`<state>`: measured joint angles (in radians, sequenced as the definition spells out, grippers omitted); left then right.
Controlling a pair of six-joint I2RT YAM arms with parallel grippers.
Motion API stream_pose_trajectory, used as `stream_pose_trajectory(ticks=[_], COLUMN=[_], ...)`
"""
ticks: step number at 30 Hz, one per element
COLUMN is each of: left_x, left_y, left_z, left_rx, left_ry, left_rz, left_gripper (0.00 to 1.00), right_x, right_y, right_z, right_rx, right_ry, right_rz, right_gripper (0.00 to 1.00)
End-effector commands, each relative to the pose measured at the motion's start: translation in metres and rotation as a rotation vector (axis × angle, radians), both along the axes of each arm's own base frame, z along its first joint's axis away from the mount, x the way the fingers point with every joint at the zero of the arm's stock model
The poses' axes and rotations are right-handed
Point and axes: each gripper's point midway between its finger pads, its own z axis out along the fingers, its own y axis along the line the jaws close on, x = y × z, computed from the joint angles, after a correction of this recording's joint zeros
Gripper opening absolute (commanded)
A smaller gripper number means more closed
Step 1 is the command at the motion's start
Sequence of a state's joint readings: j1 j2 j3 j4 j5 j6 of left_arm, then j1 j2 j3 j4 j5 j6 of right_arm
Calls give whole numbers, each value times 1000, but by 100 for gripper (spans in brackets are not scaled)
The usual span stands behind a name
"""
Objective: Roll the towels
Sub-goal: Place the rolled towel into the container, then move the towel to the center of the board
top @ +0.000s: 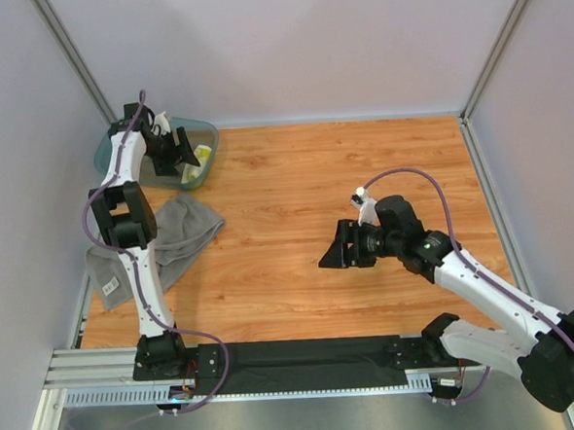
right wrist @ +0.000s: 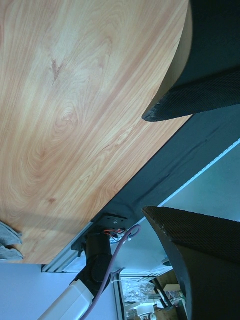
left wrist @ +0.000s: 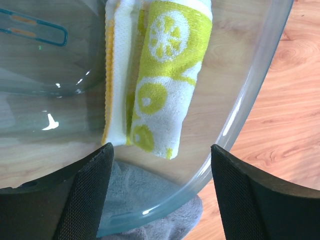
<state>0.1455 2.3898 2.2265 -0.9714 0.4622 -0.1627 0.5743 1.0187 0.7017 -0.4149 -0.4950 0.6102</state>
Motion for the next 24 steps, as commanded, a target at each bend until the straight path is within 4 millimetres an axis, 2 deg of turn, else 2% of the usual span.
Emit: stream_pose_trajectory(ticks=[1,2,3,4,6,7,8,9,10,11,12,13,14,15,16,17,18,19,20,21,22,23,24], left_x=[-3,-4,-5,-7,-14,-20,-26,-35,-47,-56,-69,-86,-97,-112,-128,-139,-156,-169,-179,-194,-203,-211,-216], left_y=[5,6,9,11,17,17,21,19,19,17,16,15,14,14,12,11,6,3,-1,-10,-17,-20,-34], left_z=[41,54,53,72,81,102,110,105,131,137,127,151,152,129,142,136,111,113,104,79,78,59,54], left_rx=[34,46,60,76,104,110,129,120,122,117,109,114,116,121,118,119,131,144,159,185,193,213,224], left_ry=[-68,-94,-96,-133,-139,-174,-182,-159,-208,-219,-187,-241,-250,-212,-245,-236,-176,-191,-179,-140,-160,-143,-146], left_rz=[20,28,45,59,105,123,152,180,199,211,233,251,262,274,299,300,295,296,284,260,249,246,205], left_gripper=[83,83,83,83,83,82,82,82,82,81,80,80,80,80,80,80,79,78,78,78,78,78,78], right_x=[-3,-3,-4,-4,-3,-2,-1,2,4,6,8,9,13,15,17,21,23,24,26,27,27,27,26], right_y=[-2,-2,-1,-1,0,0,0,0,1,4,8,11,17,21,23,29,32,34,37,40,41,42,44], right_z=[4,4,4,3,2,2,1,-5,-6,-8,-16,-17,-13,-17,-17,-10,-12,-11,-10,-9,-8,-9,-11], right_rx=[-4,-4,-7,-9,-21,-29,-42,-74,-85,-92,-111,-116,-111,-125,-127,-111,-117,-116,-115,-114,-115,-117,-121], right_ry=[-2,-3,-4,-5,-10,-16,-22,-27,-28,-31,-12,-11,-24,-13,-10,-24,-19,-20,-23,-22,-21,-19,-17], right_rz=[-18,-19,-17,-19,-23,-26,-29,-39,-45,-42,-33,-24,-14,-8,-6,0,4,7,9,11,14,15,20], right_gripper=[70,70,70,70,70,70,70,70,70,70,70,70,70,70,69,69,69,69,69,69,69,69,69])
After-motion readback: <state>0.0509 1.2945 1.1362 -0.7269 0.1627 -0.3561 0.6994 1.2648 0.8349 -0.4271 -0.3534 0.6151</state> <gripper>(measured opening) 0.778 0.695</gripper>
